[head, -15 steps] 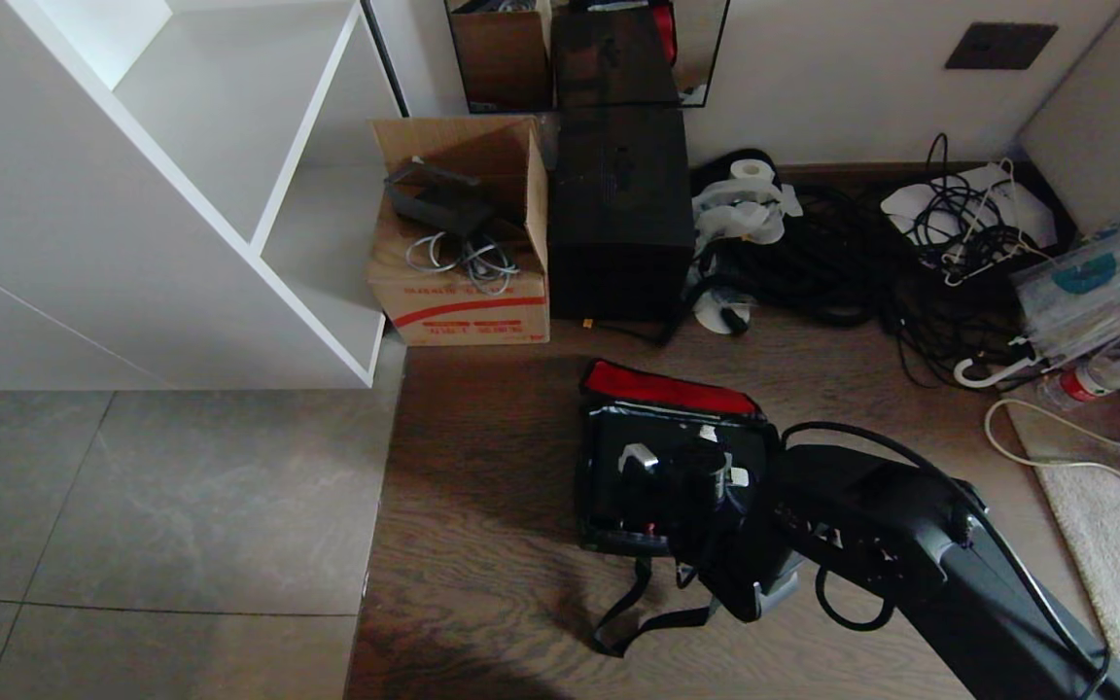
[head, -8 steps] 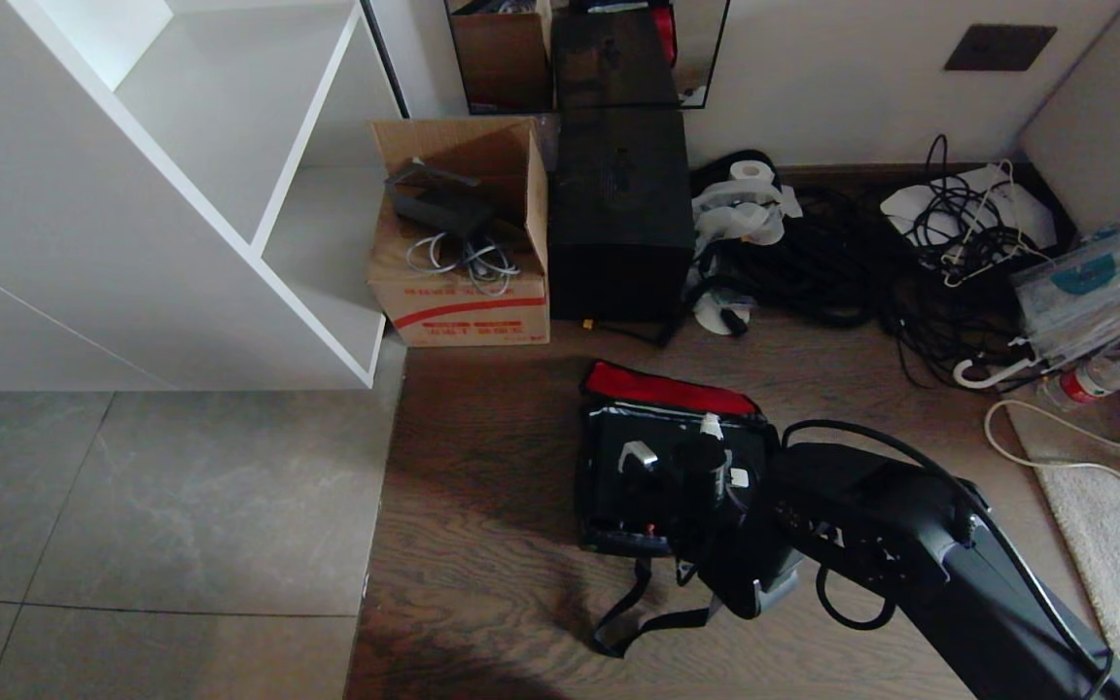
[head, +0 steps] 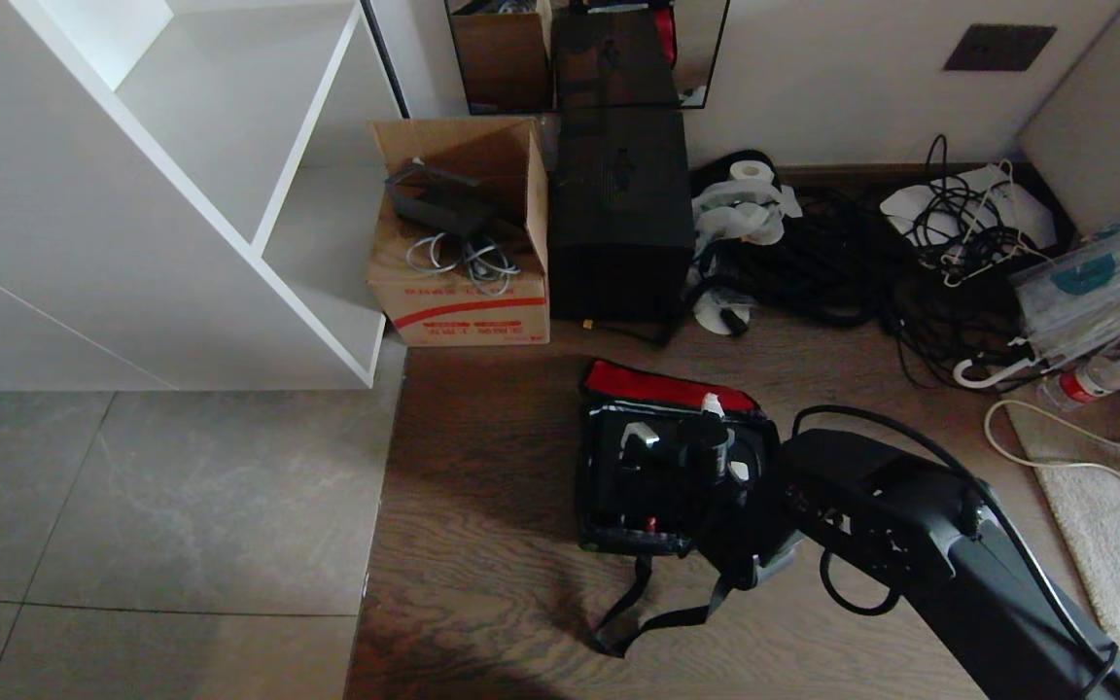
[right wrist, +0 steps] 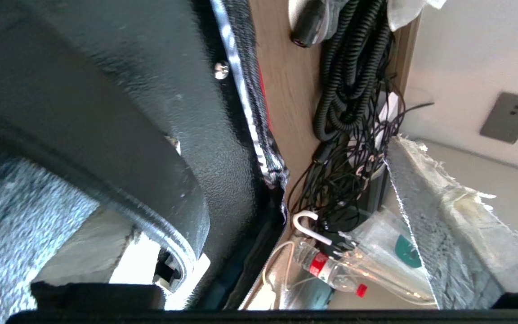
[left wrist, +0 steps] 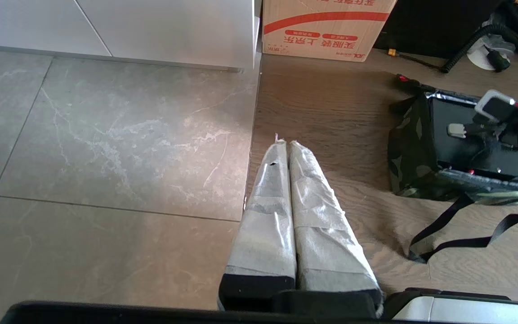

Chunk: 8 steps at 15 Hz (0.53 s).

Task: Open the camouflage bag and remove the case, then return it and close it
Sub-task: Lift the black box

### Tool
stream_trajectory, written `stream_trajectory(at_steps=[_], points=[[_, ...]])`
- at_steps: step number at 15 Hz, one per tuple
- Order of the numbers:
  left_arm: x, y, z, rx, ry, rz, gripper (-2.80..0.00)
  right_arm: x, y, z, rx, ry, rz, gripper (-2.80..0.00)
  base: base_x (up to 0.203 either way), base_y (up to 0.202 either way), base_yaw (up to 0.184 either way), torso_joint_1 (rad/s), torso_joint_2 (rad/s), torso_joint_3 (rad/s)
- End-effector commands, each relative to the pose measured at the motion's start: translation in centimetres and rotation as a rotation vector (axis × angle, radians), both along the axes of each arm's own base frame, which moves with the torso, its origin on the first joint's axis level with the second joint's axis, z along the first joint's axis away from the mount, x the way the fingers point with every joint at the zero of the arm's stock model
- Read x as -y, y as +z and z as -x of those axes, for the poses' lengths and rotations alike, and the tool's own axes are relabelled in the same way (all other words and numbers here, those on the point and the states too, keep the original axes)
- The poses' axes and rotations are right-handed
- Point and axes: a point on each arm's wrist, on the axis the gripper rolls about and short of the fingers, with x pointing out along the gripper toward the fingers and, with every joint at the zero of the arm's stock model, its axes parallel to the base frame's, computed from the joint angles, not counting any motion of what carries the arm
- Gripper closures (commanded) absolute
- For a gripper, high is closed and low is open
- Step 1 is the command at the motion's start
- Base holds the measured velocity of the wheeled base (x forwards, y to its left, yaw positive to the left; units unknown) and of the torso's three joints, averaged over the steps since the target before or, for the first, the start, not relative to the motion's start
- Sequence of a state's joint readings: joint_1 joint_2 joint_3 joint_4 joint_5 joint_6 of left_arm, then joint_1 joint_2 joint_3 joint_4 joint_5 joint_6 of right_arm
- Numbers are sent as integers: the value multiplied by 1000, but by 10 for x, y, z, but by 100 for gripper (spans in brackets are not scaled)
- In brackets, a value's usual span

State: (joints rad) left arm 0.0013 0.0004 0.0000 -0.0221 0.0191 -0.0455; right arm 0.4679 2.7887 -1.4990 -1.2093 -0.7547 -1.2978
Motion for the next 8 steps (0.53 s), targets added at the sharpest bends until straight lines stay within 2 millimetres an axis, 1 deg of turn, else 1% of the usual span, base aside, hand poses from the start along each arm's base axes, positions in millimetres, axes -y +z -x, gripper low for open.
stream_trajectory(at_steps=[1,3,8], points=[[0,-2,-1,-8,1,1,0,4,8,-10,39,-20,-20,-280,0,0,0,0,0,0],[0,-3,-1,-9,1,1,0,8,12,-16,54,-32,-25,-280,0,0,0,0,0,0],[0,-3,-1,-8,1,1,0,8,10,-20,50,-35,-28,-280,0,0,0,0,0,0]])
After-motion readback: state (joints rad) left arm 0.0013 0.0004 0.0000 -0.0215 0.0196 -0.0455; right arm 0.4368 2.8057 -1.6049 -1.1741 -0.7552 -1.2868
